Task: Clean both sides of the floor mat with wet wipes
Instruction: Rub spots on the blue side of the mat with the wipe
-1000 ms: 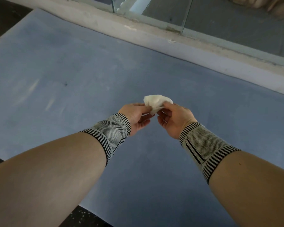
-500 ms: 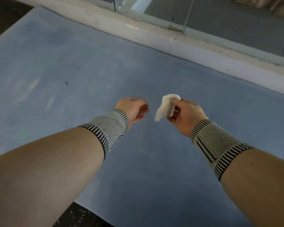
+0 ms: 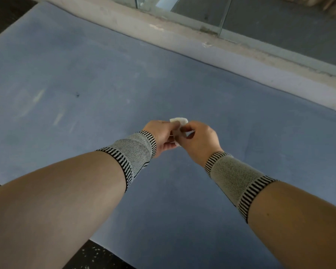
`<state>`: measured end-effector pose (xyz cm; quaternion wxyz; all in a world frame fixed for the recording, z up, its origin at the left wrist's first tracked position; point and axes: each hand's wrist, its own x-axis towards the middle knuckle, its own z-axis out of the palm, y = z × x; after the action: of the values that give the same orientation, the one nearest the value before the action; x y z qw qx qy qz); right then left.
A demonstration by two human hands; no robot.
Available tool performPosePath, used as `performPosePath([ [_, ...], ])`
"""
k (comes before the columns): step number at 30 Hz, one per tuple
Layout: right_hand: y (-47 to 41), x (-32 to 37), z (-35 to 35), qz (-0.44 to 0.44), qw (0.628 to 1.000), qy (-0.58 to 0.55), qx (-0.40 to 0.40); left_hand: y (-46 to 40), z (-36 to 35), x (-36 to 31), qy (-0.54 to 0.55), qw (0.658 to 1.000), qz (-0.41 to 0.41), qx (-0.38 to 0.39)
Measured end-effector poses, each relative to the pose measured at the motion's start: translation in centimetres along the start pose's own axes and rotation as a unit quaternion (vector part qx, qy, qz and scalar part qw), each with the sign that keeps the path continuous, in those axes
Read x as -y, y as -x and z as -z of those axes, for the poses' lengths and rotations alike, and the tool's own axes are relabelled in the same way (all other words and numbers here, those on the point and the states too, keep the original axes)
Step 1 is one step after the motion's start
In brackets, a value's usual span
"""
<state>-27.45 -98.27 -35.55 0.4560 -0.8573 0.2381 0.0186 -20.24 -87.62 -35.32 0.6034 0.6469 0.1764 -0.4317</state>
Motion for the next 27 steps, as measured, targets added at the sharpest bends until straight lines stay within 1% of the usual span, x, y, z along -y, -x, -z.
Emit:
performPosePath([
  [1,-0.1,-0.5,-0.3,-0.001,1.0,0.013,0.013,0.0,0.0,0.1,-0.018,1.0,0.006,0.011],
  [2,-0.6,-1.0,-0.4,-0.008,0.999,0.039,0.005,0.0,0.1,0.3,-0.035,0.999,0.004,0.018],
  [3,-1.2,-1.5,-0.3,-0.02,0.997,0.073,-0.022,0.0,0.4,0.4,-0.052,0.998,-0.005,0.017],
  [4,-1.9,-2.0,0.0,-0.03,0.992,0.112,-0.053,-0.1,1.0,0.6,-0.092,0.995,-0.031,0.003],
  [5,-2.4,-2.6,0.3,-0.029,0.985,0.147,-0.081,-0.3,1.8,0.9,-0.176,0.981,-0.075,-0.022],
  [6,-2.8,-3.2,0.5,-0.026,0.978,0.186,-0.086,-0.5,3.0,1.2,-0.298,0.944,-0.129,-0.057],
  [7,-3.0,-3.8,0.3,-0.022,0.97,0.23,-0.073,-0.6,4.1,1.6,-0.415,0.889,-0.172,-0.093],
  [8,-2.7,-4.1,-0.1,-0.017,0.965,0.257,-0.052,-0.5,5.2,2.2,-0.493,0.838,-0.204,-0.116],
  [9,-2.1,-4.4,-0.9,-0.001,0.966,0.257,-0.034,-0.4,6.3,2.8,-0.536,0.804,-0.224,-0.124],
  [10,-1.1,-4.4,-2.1,0.017,0.974,0.226,-0.009,-0.2,7.4,3.5,-0.564,0.781,-0.238,-0.125],
  [11,0.4,-4.0,-3.5,0.044,0.982,0.182,0.035,0.1,8.2,4.2,-0.588,0.76,-0.248,-0.122],
  [12,1.7,-3.8,-4.9,0.103,0.972,0.194,0.087,0.5,8.9,4.9,-0.611,0.742,-0.251,-0.116],
  [13,2.8,-3.7,-6.0,0.174,0.947,0.225,0.151,1.0,9.5,5.7,-0.629,0.728,-0.249,-0.109],
  [14,3.4,-3.4,-6.3,0.205,0.932,0.226,0.198,1.6,9.9,6.4,-0.641,0.72,-0.246,-0.106],
  [15,3.0,-3.2,-5.9,0.191,0.929,0.239,0.207,2.3,10.4,7.0,-0.648,0.716,-0.238,-0.106],
  [16,1.9,-3.3,-5.0,0.165,0.942,0.237,0.173,3.1,10.8,7.6,-0.654,0.713,-0.229,-0.107],
  [18,-0.2,-4.2,-3.2,0.064,0.971,0.219,0.075,4.8,11.6,8.7,-0.677,0.701,-0.199,-0.104],
  [19,-0.4,-4.1,-3.0,0.056,0.967,0.248,0.037,5.5,12.0,9.2,-0.692,0.692,-0.18,-0.1],
  [20,0.2,-4.0,-3.6,0.078,0.964,0.252,0.033,6.3,12.3,9.6,-0.706,0.683,-0.161,-0.096],
  [21,1.6,-3.4,-4.9,0.11,0.966,0.225,0.07,7.1,12.5,10.0,-0.718,0.675,-0.144,-0.094],
  [22,3.7,-2.7,-6.6,0.141,0.962,0.193,0.132,8.1,12.7,10.4,-0.723,0.671,-0.13,-0.097],
  [23,5.8,-2.3,-8.1,0.183,0.944,0.19,0.199,9.1,12.8,10.9,-0.724,0.672,-0.118,-0.103],
  [24,7.2,-1.9,-9.0,0.237,0.92,0.2,0.241,10.0,12.8,11.6,-0.719,0.677,-0.111,-0.111],
  [25,7.6,-1.8,-9.4,0.268,0.907,0.205,0.254,10.8,12.8,12.3,-0.712,0.684,-0.106,-0.114],
  [26,6.9,-1.7,-9.3,0.271,0.905,0.227,0.236,11.6,12.9,13.1,-0.704,0.693,-0.101,-0.114],
  [27,5.6,-1.9,-8.6,0.253,0.919,0.232,0.191,12.2,13.1,13.8,-0.697,0.701,-0.098,-0.113],
])
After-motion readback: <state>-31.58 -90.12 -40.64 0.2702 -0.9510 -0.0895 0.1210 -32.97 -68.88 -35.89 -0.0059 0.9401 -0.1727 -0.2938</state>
